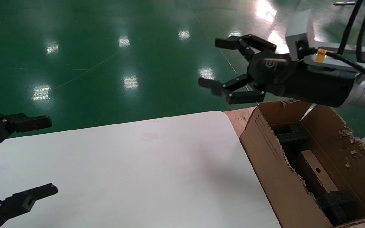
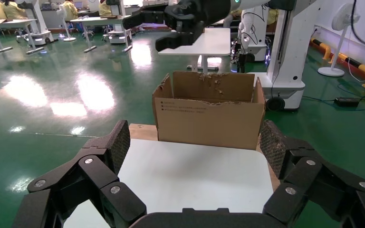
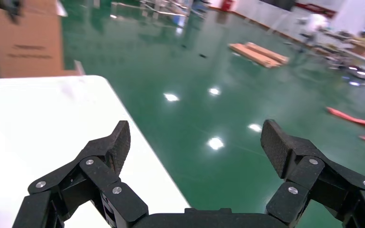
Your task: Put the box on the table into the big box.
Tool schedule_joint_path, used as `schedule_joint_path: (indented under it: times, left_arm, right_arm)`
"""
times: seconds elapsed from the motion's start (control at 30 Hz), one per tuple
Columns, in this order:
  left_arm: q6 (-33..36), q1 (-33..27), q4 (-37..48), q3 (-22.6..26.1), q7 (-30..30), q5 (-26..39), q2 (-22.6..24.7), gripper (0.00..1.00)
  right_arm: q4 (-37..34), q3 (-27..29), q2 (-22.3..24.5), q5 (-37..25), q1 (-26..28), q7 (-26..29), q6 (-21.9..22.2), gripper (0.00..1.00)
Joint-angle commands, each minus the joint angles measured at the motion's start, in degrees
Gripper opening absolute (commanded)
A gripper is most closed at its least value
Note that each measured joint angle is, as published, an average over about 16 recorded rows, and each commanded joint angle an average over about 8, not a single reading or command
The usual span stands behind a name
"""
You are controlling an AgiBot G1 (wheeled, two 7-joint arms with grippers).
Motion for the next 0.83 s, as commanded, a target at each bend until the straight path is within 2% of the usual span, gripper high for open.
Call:
schedule_joint_path:
  times: [0.03, 0.73, 0.83]
  left_arm:
    - [0.0, 0.0, 0.0, 0.0, 0.0, 0.0, 0.0, 1.0]
    - [0.0, 0.0, 0.0, 0.01, 0.0, -0.01, 0.0, 1.0]
    - [0.0, 0.0, 0.0, 0.01, 0.0, -0.01, 0.0, 1.0]
  right_arm:
    - [0.6, 3.55, -0.77, -1.86, -1.96, 1.62, -1.02, 1.0]
    - [6.85, 40.67, -8.85, -21.35, -22.51, 18.56, -11.69, 1.0]
    - [7.29, 43.34, -9.43, -22.75, -23.99, 19.78, -12.46, 1.0]
